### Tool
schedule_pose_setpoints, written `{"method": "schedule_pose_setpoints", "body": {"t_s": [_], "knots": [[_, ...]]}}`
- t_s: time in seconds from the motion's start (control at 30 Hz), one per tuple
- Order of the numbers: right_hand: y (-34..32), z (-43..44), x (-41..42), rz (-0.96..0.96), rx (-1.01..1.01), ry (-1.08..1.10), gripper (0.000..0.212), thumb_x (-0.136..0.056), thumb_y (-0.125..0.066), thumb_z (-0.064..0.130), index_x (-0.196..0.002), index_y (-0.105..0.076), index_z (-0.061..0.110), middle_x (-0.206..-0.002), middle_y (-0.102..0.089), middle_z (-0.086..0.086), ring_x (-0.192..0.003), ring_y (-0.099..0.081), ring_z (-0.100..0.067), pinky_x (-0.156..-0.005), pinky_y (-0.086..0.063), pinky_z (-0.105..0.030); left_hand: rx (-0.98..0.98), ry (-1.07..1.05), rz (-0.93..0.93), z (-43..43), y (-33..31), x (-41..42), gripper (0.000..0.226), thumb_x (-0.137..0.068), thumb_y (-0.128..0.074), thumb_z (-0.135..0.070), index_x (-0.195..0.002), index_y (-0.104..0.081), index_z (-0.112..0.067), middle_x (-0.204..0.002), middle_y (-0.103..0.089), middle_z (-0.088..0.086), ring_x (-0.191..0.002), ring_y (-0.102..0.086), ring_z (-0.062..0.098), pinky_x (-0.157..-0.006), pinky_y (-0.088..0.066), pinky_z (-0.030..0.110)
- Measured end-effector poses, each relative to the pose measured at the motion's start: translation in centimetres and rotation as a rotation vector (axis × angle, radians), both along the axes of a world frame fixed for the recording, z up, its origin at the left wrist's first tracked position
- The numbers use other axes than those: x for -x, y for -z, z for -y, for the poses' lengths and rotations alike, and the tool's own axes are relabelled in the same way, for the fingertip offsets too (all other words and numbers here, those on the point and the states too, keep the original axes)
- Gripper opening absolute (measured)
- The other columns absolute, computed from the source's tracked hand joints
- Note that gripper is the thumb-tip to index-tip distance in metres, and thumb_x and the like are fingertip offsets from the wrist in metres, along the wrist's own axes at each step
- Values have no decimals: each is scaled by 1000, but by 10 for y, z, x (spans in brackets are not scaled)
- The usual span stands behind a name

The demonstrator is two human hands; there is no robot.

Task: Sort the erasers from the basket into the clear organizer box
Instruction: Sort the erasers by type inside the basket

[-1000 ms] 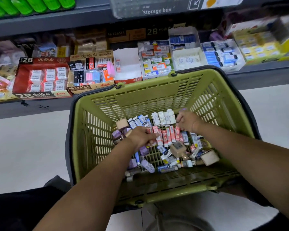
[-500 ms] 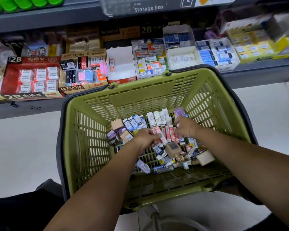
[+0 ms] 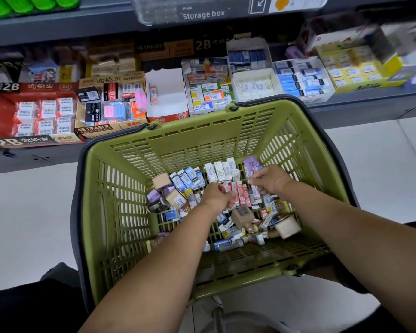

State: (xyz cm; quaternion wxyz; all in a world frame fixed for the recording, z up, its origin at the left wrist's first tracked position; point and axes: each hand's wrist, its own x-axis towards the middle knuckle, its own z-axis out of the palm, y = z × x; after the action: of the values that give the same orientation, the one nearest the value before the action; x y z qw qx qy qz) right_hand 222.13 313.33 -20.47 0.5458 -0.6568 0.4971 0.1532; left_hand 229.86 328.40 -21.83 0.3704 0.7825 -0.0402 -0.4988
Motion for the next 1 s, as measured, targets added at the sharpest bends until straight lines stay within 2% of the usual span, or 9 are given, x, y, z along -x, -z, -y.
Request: {"method": "schedule_pose_setpoints", "body": {"t_s": [0.1, 0.17, 0.23, 0.4, 0.57, 0.67, 0.77, 0.9, 1.0], "knots": [[10, -3, -1, -27, 83, -47, 27, -87, -65, 5, -111, -63, -7, -99, -67, -21, -68, -58, -20, -70, -54, -31, -24, -86, 116, -9, 9, -1, 20, -85, -72, -21, -76, -56, -13, -84, -66, 6, -80, -65, 23, -77, -54, 32], [14, -7, -3, -34, 151, -108, 25, -87, -64, 4, -109, -65, -6, -113, -65, -21, -90, -62, -26, -91, -51, -36, -26, -144, 157, -10, 10, 0, 19, -83, -75, -22, -84, -59, -13, -92, -63, 3, -89, -61, 22, -83, -50, 30], [18, -11, -5, -38, 198, -132, 23, -86, -65, 3, -108, -64, -3, -117, -64, -19, -105, -61, -31, -98, -47, -39, -35, -130, 171, -10, 11, 1, 21, -84, -74, -24, -98, -65, -9, -98, -64, 4, -91, -59, 20, -82, -45, 26], [18, -13, -3, -183, 327, -400, 24, -85, -64, 13, -108, -65, 5, -111, -65, -15, -106, -61, -31, -92, -50, -36, -105, -27, 239, -8, 9, 2, 33, -90, -66, -20, -120, -60, -7, -119, -64, 9, -106, -60, 25, -80, -42, 24], [14, -11, -3, -222, 334, -429, 26, -87, -61, 19, -108, -66, 5, -110, -66, -15, -104, -62, -30, -88, -51, -32, -145, 60, 310, -9, 6, 4, 43, -93, -62, -17, -133, -51, -8, -129, -57, 11, -111, -58, 27, -83, -43, 28], [18, -14, -6, -228, 352, -376, 17, -87, -64, 20, -83, -62, 3, -91, -68, -19, -83, -66, -29, -81, -55, -36, -169, 57, 382, -11, 2, 5, 45, -92, -64, -16, -134, -50, -10, -136, -48, 10, -111, -57, 27, -84, -45, 29], [19, -21, -8, -229, 235, -333, 26, -85, -68, 26, -69, -53, 11, -80, -66, -19, -67, -64, -26, -71, -54, -34, -177, 31, 379, -12, 0, 6, 52, -89, -67, -23, -134, -46, -8, -137, -45, 10, -112, -55, 28, -82, -44, 30], [19, -19, -15, -78, 426, -296, 29, -84, -70, 28, -99, -63, 4, -110, -66, -12, -96, -64, -28, -83, -49, -29, -187, 0, 372, -12, -1, 7, 61, -86, -71, -28, -134, -40, -5, -136, -46, 12, -112, -55, 29, -73, -40, 28], [21, -15, -28, -23, 380, -287, 35, -86, -69, 23, -117, -59, 10, -118, -59, -8, -103, -59, -24, -82, -42, -22, -149, -66, 390, -10, -3, 4, 61, -87, -70, -26, -135, -37, -6, -137, -44, 12, -114, -54, 30, -80, -45, 32]]}}
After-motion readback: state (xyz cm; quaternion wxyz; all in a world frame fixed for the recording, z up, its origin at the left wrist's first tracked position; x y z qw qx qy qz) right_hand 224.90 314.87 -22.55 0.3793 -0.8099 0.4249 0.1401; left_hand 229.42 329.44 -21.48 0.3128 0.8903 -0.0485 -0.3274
